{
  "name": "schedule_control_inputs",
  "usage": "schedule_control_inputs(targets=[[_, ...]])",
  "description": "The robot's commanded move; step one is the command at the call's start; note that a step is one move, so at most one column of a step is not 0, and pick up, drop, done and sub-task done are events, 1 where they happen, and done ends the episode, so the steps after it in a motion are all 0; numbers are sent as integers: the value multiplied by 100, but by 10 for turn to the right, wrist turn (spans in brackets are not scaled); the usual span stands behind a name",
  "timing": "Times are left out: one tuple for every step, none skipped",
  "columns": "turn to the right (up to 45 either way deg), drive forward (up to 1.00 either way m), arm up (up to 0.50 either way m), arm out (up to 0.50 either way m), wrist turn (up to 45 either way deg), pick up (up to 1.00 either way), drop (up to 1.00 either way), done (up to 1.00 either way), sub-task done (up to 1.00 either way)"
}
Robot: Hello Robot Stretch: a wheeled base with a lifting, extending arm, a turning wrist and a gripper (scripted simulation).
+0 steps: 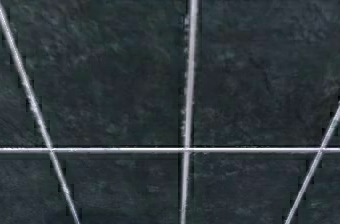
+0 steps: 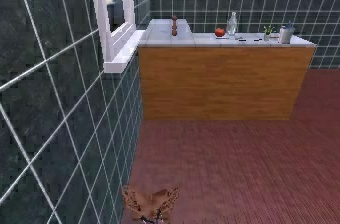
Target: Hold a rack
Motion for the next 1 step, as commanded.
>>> schedule_control_inputs(targets=[[0,0,0,0,0,0,0,100,0]])
